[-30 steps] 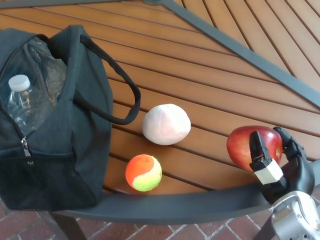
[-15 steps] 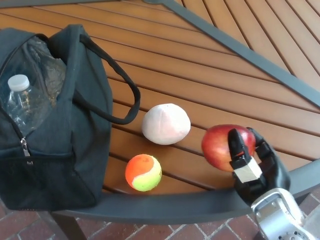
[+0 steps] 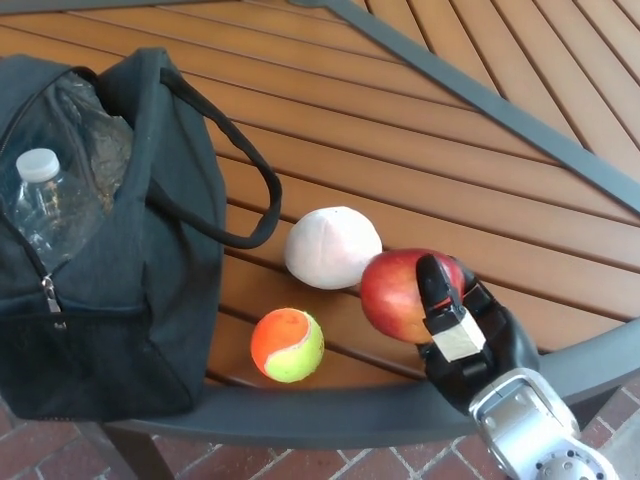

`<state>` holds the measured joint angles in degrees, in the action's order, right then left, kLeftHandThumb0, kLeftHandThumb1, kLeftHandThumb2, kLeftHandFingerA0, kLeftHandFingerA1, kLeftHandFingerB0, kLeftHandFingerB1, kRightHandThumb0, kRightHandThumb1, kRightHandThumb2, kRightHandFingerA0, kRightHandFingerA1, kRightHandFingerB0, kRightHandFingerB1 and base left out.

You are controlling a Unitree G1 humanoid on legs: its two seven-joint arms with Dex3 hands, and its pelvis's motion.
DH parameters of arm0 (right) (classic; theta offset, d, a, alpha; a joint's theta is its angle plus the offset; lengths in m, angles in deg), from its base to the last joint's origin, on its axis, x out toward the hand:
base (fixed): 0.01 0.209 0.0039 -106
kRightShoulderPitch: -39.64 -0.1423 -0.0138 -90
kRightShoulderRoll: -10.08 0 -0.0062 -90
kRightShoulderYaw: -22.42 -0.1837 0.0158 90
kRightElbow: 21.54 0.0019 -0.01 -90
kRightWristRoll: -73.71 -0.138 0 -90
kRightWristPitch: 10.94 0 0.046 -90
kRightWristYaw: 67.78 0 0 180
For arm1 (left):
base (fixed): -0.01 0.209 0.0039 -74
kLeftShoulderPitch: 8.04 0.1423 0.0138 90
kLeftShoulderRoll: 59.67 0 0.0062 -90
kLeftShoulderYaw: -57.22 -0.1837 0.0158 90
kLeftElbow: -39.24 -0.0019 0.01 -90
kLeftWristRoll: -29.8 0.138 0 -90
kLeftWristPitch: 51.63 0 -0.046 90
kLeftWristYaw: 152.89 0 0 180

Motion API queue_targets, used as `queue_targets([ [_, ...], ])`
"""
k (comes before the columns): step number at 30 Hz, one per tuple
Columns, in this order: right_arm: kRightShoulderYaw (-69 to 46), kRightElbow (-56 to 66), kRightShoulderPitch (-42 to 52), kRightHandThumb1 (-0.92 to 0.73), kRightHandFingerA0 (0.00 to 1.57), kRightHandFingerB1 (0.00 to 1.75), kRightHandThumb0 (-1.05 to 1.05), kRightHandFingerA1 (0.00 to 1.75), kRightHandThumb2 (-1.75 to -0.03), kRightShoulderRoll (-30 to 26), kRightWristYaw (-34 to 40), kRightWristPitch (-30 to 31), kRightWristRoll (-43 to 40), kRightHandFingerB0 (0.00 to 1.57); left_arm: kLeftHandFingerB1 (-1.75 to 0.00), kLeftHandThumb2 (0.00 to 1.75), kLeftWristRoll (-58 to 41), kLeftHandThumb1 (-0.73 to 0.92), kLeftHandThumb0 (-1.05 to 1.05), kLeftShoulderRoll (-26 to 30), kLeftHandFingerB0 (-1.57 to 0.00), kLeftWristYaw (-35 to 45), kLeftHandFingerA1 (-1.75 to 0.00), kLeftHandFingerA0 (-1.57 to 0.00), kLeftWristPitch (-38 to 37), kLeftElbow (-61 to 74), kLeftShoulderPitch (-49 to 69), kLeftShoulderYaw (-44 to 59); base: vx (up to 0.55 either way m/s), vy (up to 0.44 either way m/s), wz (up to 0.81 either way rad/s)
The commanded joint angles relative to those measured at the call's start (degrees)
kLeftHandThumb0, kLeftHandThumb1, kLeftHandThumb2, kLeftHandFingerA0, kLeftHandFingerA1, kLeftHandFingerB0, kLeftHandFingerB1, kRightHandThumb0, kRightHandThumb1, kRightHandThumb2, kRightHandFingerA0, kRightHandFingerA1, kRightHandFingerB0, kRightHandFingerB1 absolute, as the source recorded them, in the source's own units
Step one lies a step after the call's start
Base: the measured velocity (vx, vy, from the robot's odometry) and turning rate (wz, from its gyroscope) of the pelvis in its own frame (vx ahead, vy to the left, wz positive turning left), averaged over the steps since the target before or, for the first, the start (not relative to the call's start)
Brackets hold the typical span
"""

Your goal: Pick up a rubric cube, an apple, a tennis ball, a soft toy, a bottle from the table and put it into the lunch box one by one

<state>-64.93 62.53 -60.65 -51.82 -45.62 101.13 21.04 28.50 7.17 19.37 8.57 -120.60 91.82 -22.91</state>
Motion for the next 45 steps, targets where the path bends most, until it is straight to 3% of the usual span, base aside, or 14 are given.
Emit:
queue_targets([
  [1,-3.83,-0.27,-14.35,-0.87,0.96,1.75,-0.38,1.75,-0.75,33.83,7.12,-7.96,-18.99,0.46,-1.06,0.88,-0.06,0.63,-0.09,-0.07,-0.95,-3.79,-1.13,-1.03,-2.75,-1.02,1.13,0.93,0.00,0.000,0.00],
  [4,-4.39,-0.83,-16.14,-0.87,0.96,1.75,-0.38,1.75,-0.74,33.17,6.92,-8.62,-20.02,0.49,-1.05,0.88,-0.01,0.61,-0.09,-0.04,-0.95,-4.13,-1.13,-1.05,-2.66,-0.98,0.90,1.00,0.00,0.000,0.00],
  [5,-4.59,-1.08,-16.96,-0.80,0.95,1.70,-0.32,1.75,-0.76,33.22,7.26,-9.14,-20.06,0.27,-1.06,0.89,0.30,0.60,-0.09,-0.06,-0.94,-4.52,-1.10,-1.04,-2.85,-0.97,0.92,0.78,0.00,0.000,0.00],
  [6,-4.68,-1.24,-17.46,-0.80,0.95,1.70,-0.32,1.75,-0.76,33.26,7.56,-9.51,-20.07,0.27,-1.06,0.89,0.54,0.60,-0.09,-0.08,-0.94,-4.79,-1.10,-1.04,-3.00,-0.98,0.95,0.61,0.00,0.000,0.00],
  [15,-5.39,-4.06,-24.54,-0.91,0.85,1.70,-0.40,1.75,-0.66,29.23,6.42,-9.20,-19.19,0.55,-1.09,0.92,0.59,0.62,-0.10,-1.16,-0.97,-5.49,-1.15,-1.03,-3.13,-1.06,0.92,0.53,0.00,0.000,0.00],
  [24,-5.39,-3.86,-25.04,-0.92,0.85,1.61,-0.40,1.75,-0.67,27.63,6.49,-8.71,-19.33,0.48,-1.09,1.06,1.34,0.52,-0.10,-1.34,-1.01,-6.66,-1.18,-1.09,-2.69,-0.82,0.72,-0.13,0.00,0.000,0.01],
  [25,-5.57,-3.94,-26.13,-0.91,0.89,1.75,-0.35,1.75,-0.69,27.42,6.85,-8.50,-19.71,0.51,-1.08,1.06,0.53,0.53,-0.11,-1.57,-1.02,-6.33,-1.18,-1.10,-2.69,-0.65,0.66,0.48,0.00,0.000,0.00],
  [31,-5.72,-4.65,-28.65,-0.88,0.87,1.73,-0.33,1.75,-0.73,26.84,6.56,-7.98,-20.57,0.50,-1.08,1.08,0.94,0.51,-0.09,-1.81,-1.03,-7.25,-1.17,-1.12,-2.11,-0.50,0.47,0.15,0.00,0.000,0.00],
  [36,-5.69,-6.31,-32.49,-0.85,0.91,1.60,-0.39,1.75,-0.71,26.39,5.62,-6.98,-21.07,0.63,-1.07,1.11,1.96,0.52,-0.09,-1.55,-1.02,-8.15,-1.15,-1.12,-2.62,-0.55,0.75,-0.70,0.00,0.000,0.00],
  [38,-6.28,-7.14,-35.08,-0.87,0.93,1.75,-0.36,1.75,-0.79,26.14,6.29,-7.76,-21.13,0.64,-1.08,1.09,1.59,0.53,-0.10,-1.63,-1.00,-8.09,-1.17,-1.10,-2.47,-0.57,0.71,-0.47,0.00,0.000,0.00],
  [39,-6.61,-7.44,-36.83,-0.78,0.88,1.58,-0.30,1.75,-0.84,26.26,7.23,-8.59,-21.07,0.73,-1.10,1.04,1.77,0.56,-0.11,-1.46,-0.98,-8.12,-1.20,-1.08,-2.34,-0.72,0.63,-0.64,0.00,0.000,0.00],
  [41,-7.08,-7.83,-38.84,-0.81,0.91,1.66,-0.33,1.75,-0.90,26.43,8.04,-9.18,-21.58,0.72,-1.09,1.06,2.12,0.54,-0.12,-1.19,-1.00,-8.34,-1.18,-1.11,-2.23,-0.82,0.64,-0.92,0.00,0.000,0.00],
  [42,-7.54,-8.35,-40.53,-0.87,0.96,1.75,-0.36,1.75,-0.80,26.68,8.59,-9.89,-22.00,0.66,-1.07,1.09,1.62,0.52,-0.10,-1.37,-1.04,-8.11,-1.17,-1.14,-2.20,-0.77,0.58,-0.56,0.00,0.000,0.00],
  [45,-7.96,-9.31,-42.78,-0.85,0.97,1.75,-0.35,1.75,-0.85,26.87,8.96,-11.00,-21.89,0.69,-1.09,1.09,1.08,0.52,-0.10,-1.60,-1.04,-7.72,-1.19,-1.13,-2.23,-0.77,0.42,-0.21,0.00,0.000,0.00],
])
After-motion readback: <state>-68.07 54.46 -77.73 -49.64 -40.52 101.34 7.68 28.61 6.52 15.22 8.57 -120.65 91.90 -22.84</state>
